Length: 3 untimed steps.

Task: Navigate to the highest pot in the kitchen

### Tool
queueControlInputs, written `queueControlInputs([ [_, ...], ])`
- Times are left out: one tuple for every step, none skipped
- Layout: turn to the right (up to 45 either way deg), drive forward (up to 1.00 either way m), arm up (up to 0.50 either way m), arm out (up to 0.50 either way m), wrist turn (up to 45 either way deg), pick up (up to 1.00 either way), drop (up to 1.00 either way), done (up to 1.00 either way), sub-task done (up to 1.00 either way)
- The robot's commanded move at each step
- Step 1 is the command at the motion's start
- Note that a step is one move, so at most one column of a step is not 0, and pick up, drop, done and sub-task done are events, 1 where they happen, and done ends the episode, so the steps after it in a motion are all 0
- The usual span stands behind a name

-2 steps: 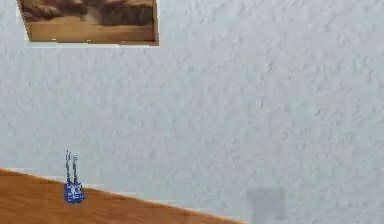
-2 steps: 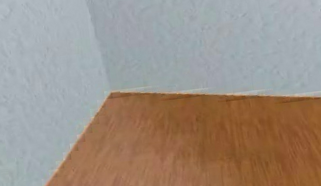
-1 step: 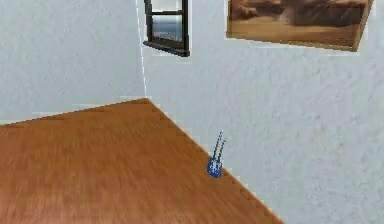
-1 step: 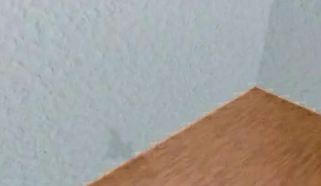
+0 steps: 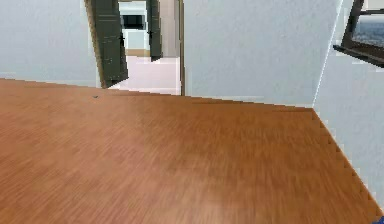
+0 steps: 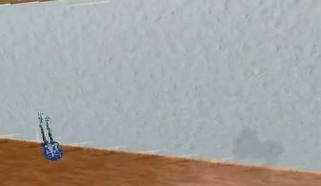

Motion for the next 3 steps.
queueControlInputs([
  [-12.0, 0.0, 0.0, 0.0, 0.0, 0.0, 0.0, 0.0, 0.0],
  [0.0, 1.0, 0.0, 0.0, 0.0, 0.0, 0.0, 0.0, 0.0],
  [0.0, 1.0, 0.0, 0.0, 0.0, 0.0, 0.0, 0.0, 0.0],
])
